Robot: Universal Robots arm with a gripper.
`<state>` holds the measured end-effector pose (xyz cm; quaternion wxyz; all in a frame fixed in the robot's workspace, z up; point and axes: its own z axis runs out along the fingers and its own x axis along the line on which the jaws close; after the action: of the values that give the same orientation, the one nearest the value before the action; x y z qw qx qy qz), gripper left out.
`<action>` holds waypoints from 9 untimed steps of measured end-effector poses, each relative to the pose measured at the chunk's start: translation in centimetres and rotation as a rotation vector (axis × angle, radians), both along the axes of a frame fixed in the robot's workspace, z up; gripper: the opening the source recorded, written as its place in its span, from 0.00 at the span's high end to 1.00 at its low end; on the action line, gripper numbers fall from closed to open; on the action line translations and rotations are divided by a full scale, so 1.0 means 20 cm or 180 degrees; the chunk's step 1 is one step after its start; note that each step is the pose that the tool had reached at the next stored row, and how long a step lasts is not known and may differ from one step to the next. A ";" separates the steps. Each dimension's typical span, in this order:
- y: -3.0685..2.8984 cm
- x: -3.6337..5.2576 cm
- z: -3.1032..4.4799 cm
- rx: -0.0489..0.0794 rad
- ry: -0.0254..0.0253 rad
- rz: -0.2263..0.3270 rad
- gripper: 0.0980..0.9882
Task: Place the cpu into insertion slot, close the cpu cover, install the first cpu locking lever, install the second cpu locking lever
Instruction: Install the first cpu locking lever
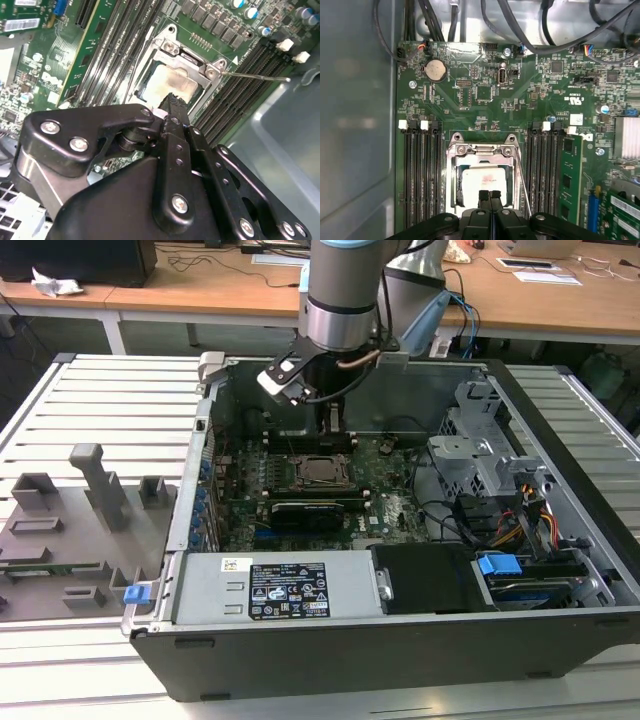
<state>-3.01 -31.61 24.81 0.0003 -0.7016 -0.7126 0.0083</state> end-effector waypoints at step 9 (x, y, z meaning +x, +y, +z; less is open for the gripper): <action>0.001 0.000 0.208 -0.0004 0.0000 0.0000 0.99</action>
<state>-3.01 -31.58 28.98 -0.0001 -0.7016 -0.7125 0.0087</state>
